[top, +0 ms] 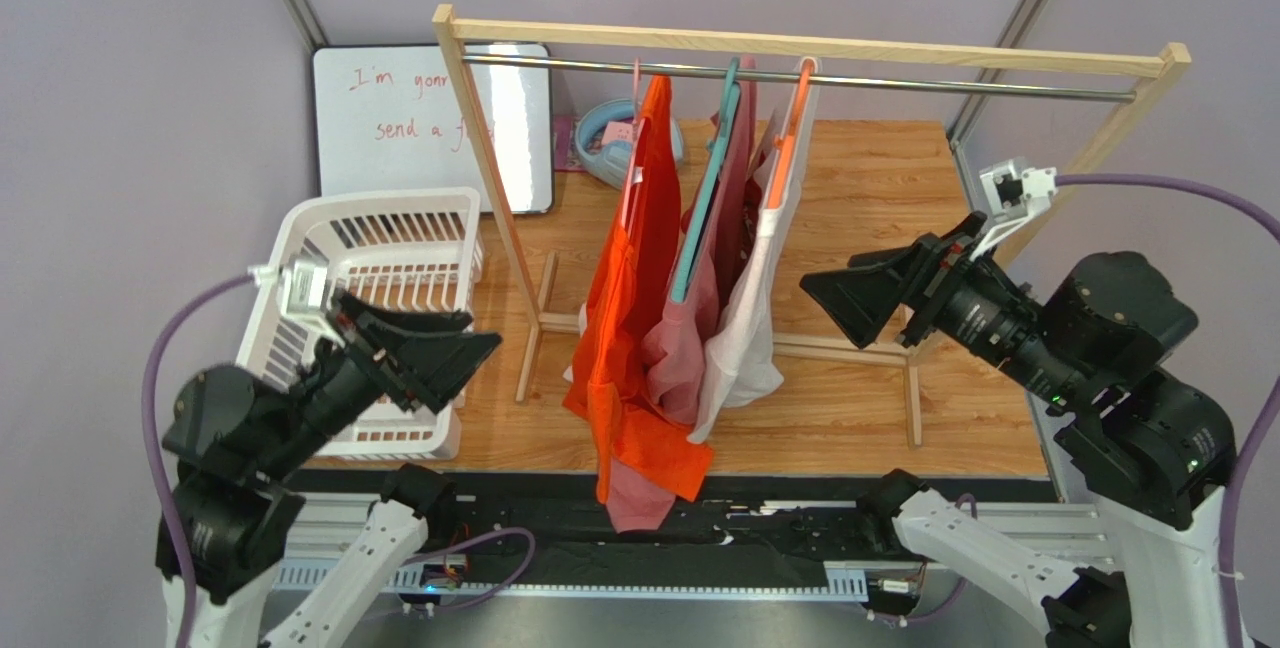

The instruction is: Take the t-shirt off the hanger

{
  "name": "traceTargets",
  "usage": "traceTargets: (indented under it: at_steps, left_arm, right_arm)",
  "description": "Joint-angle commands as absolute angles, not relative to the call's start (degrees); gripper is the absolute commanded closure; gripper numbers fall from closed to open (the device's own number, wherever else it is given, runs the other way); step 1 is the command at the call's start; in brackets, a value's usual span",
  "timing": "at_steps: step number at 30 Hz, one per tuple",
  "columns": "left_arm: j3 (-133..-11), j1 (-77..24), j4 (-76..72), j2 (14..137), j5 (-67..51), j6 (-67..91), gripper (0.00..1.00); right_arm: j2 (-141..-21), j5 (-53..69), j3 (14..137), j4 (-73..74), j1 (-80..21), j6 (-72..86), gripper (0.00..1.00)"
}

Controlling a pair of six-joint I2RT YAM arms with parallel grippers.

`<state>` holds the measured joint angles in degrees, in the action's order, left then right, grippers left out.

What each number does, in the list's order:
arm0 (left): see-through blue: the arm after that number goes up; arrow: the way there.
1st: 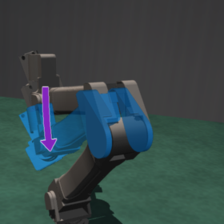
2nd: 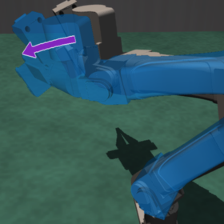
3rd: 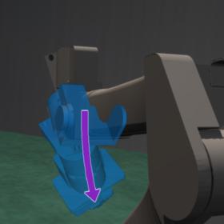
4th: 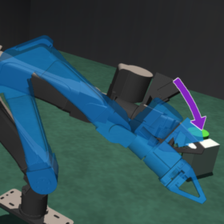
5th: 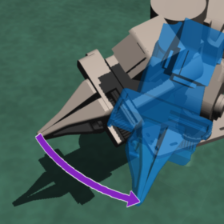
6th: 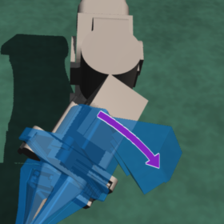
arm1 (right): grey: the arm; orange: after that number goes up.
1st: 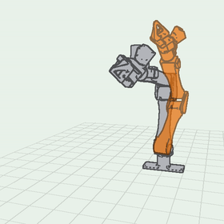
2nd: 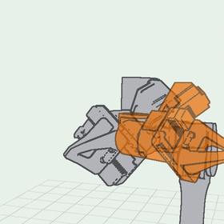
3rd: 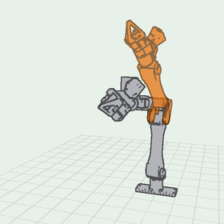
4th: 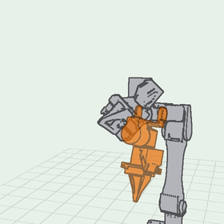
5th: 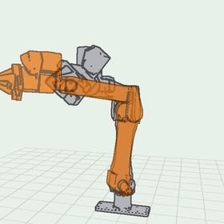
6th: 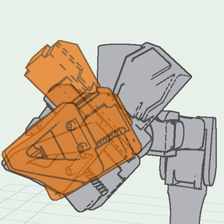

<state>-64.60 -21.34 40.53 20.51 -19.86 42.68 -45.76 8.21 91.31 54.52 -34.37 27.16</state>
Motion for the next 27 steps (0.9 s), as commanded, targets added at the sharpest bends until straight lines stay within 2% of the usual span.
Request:
traceTargets:
  at_steps: [1,6,10,15,16,19,22,27]
  left_arm:
    - [-78.6,-21.0,35.2,38.3,-34.2,38.7,0.18]
    - [-86.7,-22.0,33.4,49.8,-32.8,37.9,0.22]
    - [-91.9,-27.6,33.1,55.5,-24.6,34.1,0.25]
    - [-97.5,-37.7,38.0,62.7,-12.7,28.0,0.29]
    - [-97.8,-38.7,38.7,62.8,-8.0,27.3,0.29]
    - [-96.2,-42.1,38.5,62.4,-2.6,26.4,0.3]
    - [-94.9,-46.0,38.3,63.5,0.8,25.9,0.32]
    - [-91.7,-49.0,37.6,63.5,5.3,26.5,0.35]
  right_arm:
    - [-50.1,13.2,98.3,54.5,-34.6,27.5,0.03]
    - [-55.6,13.5,103.7,55.4,-36.2,27.6,0.04]
    - [-58.2,10.9,106.9,54.7,-40.5,27.8,0.05]
    - [-63.1,0.1,111.5,54.8,-53.2,26.1,0.05]
    - [-63.9,-2.8,112.2,55.2,-55.3,25.6,0.05]
    - [-66.0,-11.1,114.3,54.8,-64.1,24.6,0.05]
    - [-69.1,-16.3,116.4,54.0,-68.6,24.0,0.05]
    - [-73.4,-22.3,120.4,54.2,-70.5,23.5,0.14]
